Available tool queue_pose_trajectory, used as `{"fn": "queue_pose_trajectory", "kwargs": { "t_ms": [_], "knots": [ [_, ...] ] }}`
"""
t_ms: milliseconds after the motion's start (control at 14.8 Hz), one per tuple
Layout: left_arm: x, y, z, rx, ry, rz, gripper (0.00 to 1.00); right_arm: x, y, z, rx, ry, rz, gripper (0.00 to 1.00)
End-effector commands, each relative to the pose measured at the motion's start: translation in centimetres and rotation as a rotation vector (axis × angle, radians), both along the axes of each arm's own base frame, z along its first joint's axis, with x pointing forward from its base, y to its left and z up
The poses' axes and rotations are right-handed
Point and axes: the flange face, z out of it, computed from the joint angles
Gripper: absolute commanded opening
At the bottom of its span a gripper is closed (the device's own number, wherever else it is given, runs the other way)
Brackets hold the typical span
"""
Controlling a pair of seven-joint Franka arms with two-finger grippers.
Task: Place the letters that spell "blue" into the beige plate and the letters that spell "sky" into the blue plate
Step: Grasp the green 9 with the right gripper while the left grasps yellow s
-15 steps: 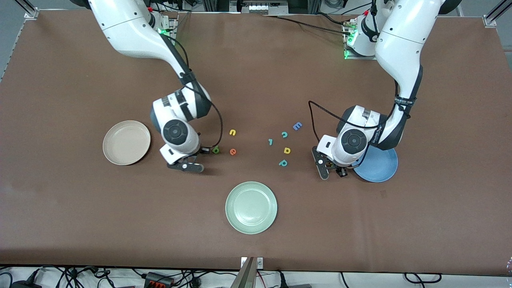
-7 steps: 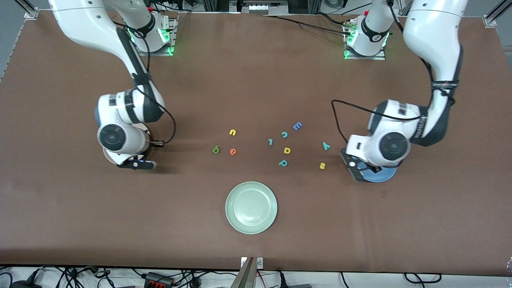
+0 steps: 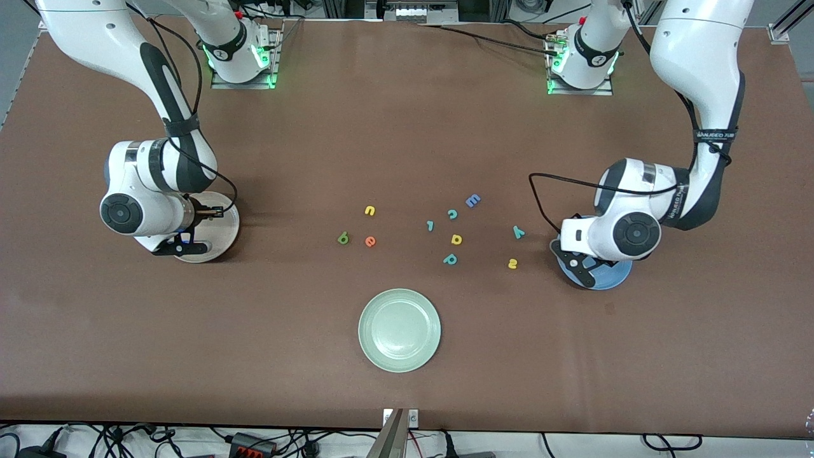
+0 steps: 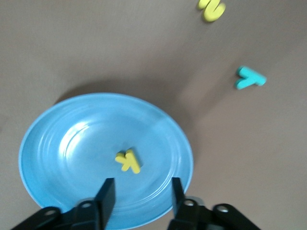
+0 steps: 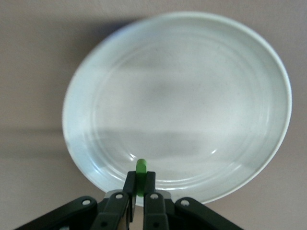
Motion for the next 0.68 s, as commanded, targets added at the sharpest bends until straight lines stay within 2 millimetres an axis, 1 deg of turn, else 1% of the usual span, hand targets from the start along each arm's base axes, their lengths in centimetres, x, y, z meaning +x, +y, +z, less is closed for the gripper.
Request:
{"fn": "queue_pose_trajectory", "kwargs": {
  "t_ms": [0, 68, 136, 203, 271, 339, 407, 474, 542, 610],
  "knots": [
    [-0.5, 0.0, 1.8, 0.013, -0.024, 0.04, 1.0, -0.6, -0.4, -1.3, 0.005, 0.012, 0.013, 0.07],
    [-0.5, -0.4, 2.2, 0.019, -0.038, 0.083, 1.0, -0.5, -0.6, -1.2, 0.006, 0.011, 0.009, 0.32],
    [-0.8, -2.0, 2.4, 0.009, -0.044, 0.156, 1.0, 0.0, -0.6, -0.6, 0.006, -0.002, 0.009, 0.87],
    [-1.2, -3.6, 2.4, -0.003, -0.048, 0.254, 1.0, 0.8, -0.5, 0.5, 0.008, -0.02, 0.01, 1.0],
    [-1.2, -4.3, 2.2, 0.004, -0.057, 0.362, 1.0, 1.8, 0.1, 1.9, 0.012, -0.042, 0.019, 1.0],
    [-0.9, -4.9, 2.5, 0.004, -0.072, 0.457, 1.0, 2.8, 1.1, 3.2, 0.015, -0.052, 0.021, 1.0],
    [-0.6, -5.6, 2.2, 0.009, -0.074, 0.521, 1.0, 3.6, 2.9, 4.8, 0.023, -0.053, 0.033, 1.0],
    [-0.4, -6.2, 2.0, 0.012, -0.079, 0.55, 1.0, 4.2, 5.5, 5.9, 0.036, -0.067, 0.062, 1.0],
    [-0.1, -6.6, 1.8, 0.003, -0.096, 0.568, 1.0, 4.5, 7.8, 6.4, 0.051, -0.085, 0.09, 1.0],
    [0.2, -7.1, 1.0, -0.014, -0.116, 0.583, 1.0, 4.4, 10.3, 6.6, 0.083, -0.098, 0.102, 1.0]
  ]
}}
